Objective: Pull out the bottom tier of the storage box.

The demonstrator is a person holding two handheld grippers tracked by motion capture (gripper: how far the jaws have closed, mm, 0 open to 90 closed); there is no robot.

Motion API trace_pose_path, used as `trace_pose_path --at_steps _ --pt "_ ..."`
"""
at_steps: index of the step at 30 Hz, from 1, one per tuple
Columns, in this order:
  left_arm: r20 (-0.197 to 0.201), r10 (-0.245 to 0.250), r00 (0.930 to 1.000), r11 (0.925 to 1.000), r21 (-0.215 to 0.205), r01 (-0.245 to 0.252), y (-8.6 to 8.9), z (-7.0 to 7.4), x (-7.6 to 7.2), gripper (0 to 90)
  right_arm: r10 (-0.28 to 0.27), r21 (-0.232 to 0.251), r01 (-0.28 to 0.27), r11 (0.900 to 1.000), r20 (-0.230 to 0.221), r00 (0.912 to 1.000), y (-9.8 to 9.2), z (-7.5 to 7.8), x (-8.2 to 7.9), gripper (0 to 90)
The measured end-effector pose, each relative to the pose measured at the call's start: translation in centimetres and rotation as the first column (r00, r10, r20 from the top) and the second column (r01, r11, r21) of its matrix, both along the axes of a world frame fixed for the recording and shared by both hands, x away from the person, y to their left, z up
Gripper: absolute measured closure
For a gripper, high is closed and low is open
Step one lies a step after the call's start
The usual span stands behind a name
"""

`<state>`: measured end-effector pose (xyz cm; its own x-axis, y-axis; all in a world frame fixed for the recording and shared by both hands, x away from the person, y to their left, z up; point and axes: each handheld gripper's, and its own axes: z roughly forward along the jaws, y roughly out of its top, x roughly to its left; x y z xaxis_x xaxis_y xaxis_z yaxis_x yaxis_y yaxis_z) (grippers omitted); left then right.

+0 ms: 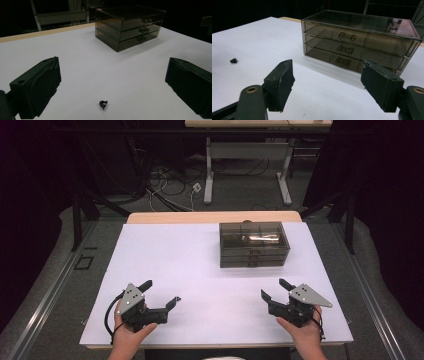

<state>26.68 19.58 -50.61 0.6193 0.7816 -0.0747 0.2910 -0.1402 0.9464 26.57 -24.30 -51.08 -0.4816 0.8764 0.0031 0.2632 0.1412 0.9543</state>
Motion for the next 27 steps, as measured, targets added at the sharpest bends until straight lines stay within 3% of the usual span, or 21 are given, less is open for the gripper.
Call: trace_pose_path --at_steps 3,5,7,13,19,23,24,27 --pt "-0.006 -0.005 1.0000 1.0000 0.003 0.005 0.0 -0.1 0.1 0.4 0.011 0.006 -0.011 1.000 -0.008 0.9999 0.3 -0.1 0.1 28.0" --pt "-0.014 -0.012 0.9998 0.9999 0.012 0.012 0.2 -0.2 0.0 0.4 0.016 -0.022 -0.017 1.000 -0.003 0.9999 0.7 -0.3 0.2 28.4" --pt "-0.013 -0.011 0.9999 0.9999 0.012 0.011 0.3 -0.2 -0.1 0.4 0.016 -0.020 -0.016 1.000 -0.003 0.9999 0.9 -0.3 0.2 28.9" --pt "-0.002 0.002 1.0000 0.9996 0.027 -0.002 0.5 -0.1 -0.3 0.4 -0.002 -0.001 0.002 1.000 0.001 1.0000 1.0 -0.6 0.9 29.4" --pt "-0.006 0.007 1.0000 0.9997 0.024 -0.007 0.6 -0.2 -0.5 0.4 -0.020 -0.025 0.021 0.999 0.003 0.9998 1.1 -0.6 1.4 29.7" --pt "-0.005 0.009 0.9999 0.9998 0.020 -0.009 0.8 -0.2 -0.6 0.4 -0.014 -0.005 0.014 1.000 -0.003 0.9999 1.1 -0.4 1.6 30.5" --pt "-0.005 0.014 0.9999 0.9997 0.019 -0.014 0.9 -0.2 -0.7 0.4 -0.025 0.015 0.025 1.000 -0.029 0.9993 1.1 -0.3 1.9 31.0" --pt "-0.004 0.018 0.9998 0.9997 0.016 -0.018 0.9 -0.2 -0.8 0.4 -0.009 0.041 0.011 0.999 -0.053 0.9986 1.0 -0.1 2.3 32.1"
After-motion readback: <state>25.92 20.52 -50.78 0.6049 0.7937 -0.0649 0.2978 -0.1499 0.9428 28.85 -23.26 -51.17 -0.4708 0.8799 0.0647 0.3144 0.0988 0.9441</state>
